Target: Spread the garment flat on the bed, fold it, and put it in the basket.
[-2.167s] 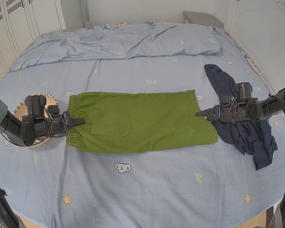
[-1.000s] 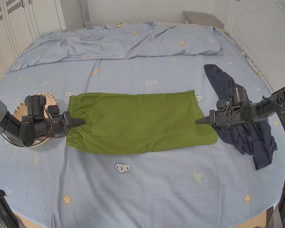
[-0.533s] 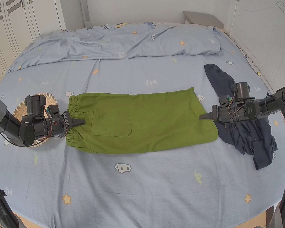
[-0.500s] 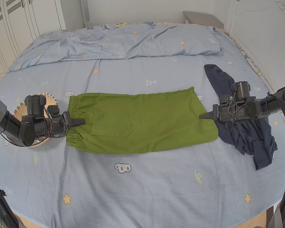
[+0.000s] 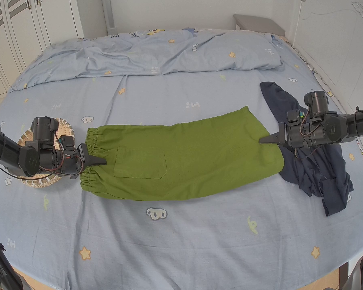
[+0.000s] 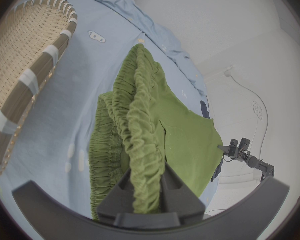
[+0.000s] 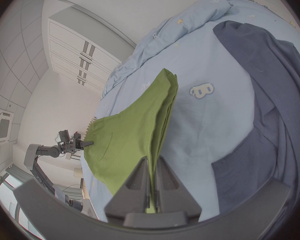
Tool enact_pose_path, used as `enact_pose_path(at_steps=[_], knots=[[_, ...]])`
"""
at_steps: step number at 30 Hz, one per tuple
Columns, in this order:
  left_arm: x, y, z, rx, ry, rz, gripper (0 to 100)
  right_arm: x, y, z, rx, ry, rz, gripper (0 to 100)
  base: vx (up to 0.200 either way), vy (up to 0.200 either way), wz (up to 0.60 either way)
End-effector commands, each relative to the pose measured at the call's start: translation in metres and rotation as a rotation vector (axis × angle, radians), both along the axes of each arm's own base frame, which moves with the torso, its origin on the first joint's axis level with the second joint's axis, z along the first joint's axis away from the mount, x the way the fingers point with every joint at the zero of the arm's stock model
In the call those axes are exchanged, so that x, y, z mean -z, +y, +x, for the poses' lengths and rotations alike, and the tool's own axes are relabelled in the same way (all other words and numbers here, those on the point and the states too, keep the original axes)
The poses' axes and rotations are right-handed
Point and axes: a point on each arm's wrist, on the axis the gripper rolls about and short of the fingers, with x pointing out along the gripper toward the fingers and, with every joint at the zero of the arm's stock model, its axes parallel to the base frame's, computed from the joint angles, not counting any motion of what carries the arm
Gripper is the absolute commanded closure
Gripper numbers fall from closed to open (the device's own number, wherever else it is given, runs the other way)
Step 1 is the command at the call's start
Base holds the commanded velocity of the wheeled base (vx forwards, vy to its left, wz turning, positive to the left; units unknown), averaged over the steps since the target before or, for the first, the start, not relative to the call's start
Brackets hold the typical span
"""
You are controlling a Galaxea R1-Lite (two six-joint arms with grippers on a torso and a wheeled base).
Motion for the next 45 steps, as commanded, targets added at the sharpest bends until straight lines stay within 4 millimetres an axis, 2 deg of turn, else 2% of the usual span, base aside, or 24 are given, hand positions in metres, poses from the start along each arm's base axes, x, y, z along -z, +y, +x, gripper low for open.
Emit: enact_pose_path(at_steps=[1, 10, 12, 13, 14, 16, 19, 20, 22, 26, 34, 45], knots=[[-0.018, 0.001, -0.011, 0.019, -0.016, 0.029, 100, -0.020, -0.001, -0.020, -0.001, 0.005, -0.001, 100, 0.000, 0.000, 0.00], [-0.005, 0.001, -0.050, 0.064, 0.070, 0.084, 100, -0.024, -0.007, -0.062, 0.008, 0.068, -0.003, 100, 0.000, 0.000, 0.00], [-0.003, 0.000, -0.065, 0.072, 0.082, 0.091, 100, -0.021, -0.006, -0.082, 0.001, 0.101, -0.006, 100, 0.000, 0.000, 0.00], [-0.003, 0.000, -0.065, 0.072, 0.082, 0.091, 100, -0.021, -0.006, -0.082, 0.001, 0.101, -0.006, 100, 0.000, 0.000, 0.00], [0.000, 0.001, -0.078, 0.077, 0.092, 0.102, 100, -0.017, -0.007, -0.097, -0.003, 0.122, -0.009, 100, 0.000, 0.000, 0.00], [0.004, 0.007, -0.091, 0.071, 0.101, 0.116, 100, -0.013, -0.008, -0.113, -0.006, 0.148, -0.011, 100, 0.000, 0.000, 0.00], [0.011, 0.010, -0.109, 0.080, 0.117, 0.139, 100, -0.006, -0.010, -0.136, -0.011, 0.179, -0.018, 100, 0.000, 0.000, 0.00], [0.012, 0.010, -0.110, 0.081, 0.118, 0.138, 100, -0.006, -0.010, -0.137, -0.012, 0.180, -0.019, 100, 0.000, 0.000, 0.00], [0.021, 0.011, -0.129, 0.090, 0.145, 0.152, 100, 0.004, -0.012, -0.159, -0.018, 0.217, -0.026, 100, 0.000, 0.000, 0.00], [0.034, 0.010, -0.152, 0.116, 0.184, 0.170, 100, 0.019, -0.010, -0.182, -0.037, 0.263, -0.036, 100, 0.000, 0.000, 0.00], [0.051, 0.009, -0.174, 0.143, 0.243, 0.176, 100, 0.051, -0.008, -0.202, -0.059, 0.282, -0.038, 100, 0.000, 0.000, 0.00], [0.057, 0.008, -0.178, 0.142, 0.220, 0.181, 100, 0.078, -0.002, -0.198, -0.085, 0.328, -0.045, 100, 0.000, 0.000, 0.00]])
